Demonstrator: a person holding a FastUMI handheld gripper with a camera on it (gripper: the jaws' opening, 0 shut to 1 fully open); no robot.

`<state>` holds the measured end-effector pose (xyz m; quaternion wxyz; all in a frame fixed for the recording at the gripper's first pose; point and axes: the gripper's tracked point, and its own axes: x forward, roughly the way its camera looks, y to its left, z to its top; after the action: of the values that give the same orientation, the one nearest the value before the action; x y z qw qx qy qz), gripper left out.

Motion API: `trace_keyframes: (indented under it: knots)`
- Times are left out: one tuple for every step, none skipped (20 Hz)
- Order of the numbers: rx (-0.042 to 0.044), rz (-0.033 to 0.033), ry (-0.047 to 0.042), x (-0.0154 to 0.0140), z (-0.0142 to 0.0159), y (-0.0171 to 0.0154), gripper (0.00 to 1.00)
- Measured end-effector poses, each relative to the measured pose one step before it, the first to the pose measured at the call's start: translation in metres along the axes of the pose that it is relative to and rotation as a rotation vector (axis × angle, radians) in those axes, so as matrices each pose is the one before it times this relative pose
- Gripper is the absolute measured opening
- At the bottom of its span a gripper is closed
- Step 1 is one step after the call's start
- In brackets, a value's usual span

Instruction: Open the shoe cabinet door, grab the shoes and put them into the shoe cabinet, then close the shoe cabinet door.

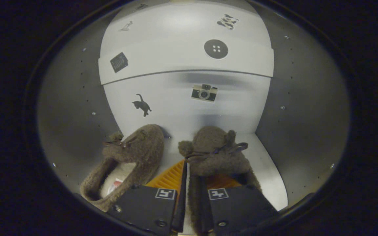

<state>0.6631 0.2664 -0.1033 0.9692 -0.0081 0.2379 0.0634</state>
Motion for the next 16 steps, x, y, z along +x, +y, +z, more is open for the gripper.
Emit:
trace_keyframes:
  knots:
    - [-0.01306,0.00390,-0.01945,-0.01144,0.00010,0.00355,0.43]
    - [-0.01757,-0.02422,-0.02553,-0.01314,0.00313,-0.00019,0.55]
    - [-0.01138,-0.02439,-0.03266,-0.00856,0.00144,-0.00231,0.67]
    - [-0.00479,-0.00877,-0.02763,-0.00992,0.00186,0.00064,0.73]
    - [0.00170,-0.00128,-0.01697,-0.00827,-0.00132,0.00243,0.79]
    - [0.00124,-0.00614,-0.02067,-0.00658,0.00016,0.00000,0.85]
    - [-0.00555,-0.01006,-0.01537,-0.01021,0.00182,-0.00240,0.91]
    - [-0.00226,-0.00419,-0.01428,-0.01007,0.00290,0.00030,0.91]
    - [0.00111,0.00176,-0.01320,-0.01371,0.00211,0.00137,0.91]
    - [0.00465,0.00268,-0.01855,-0.01310,0.00303,0.00166,0.91]
    - [0.00400,0.00585,-0.01830,-0.01504,0.00368,0.00244,0.91]
    - [-0.00649,0.00770,-0.01944,-0.01709,0.00362,0.00296,0.91]
    - [-0.01333,0.00128,-0.02265,-0.01822,0.00238,0.00255,0.91]
    - [-0.01061,-0.00060,-0.02472,-0.01949,0.00359,0.00238,0.91]
    - [-0.00625,0.01149,-0.01820,-0.02095,0.00067,0.00496,0.91]
    - [0.00297,0.01470,-0.01319,-0.02409,0.00242,0.00537,0.92]
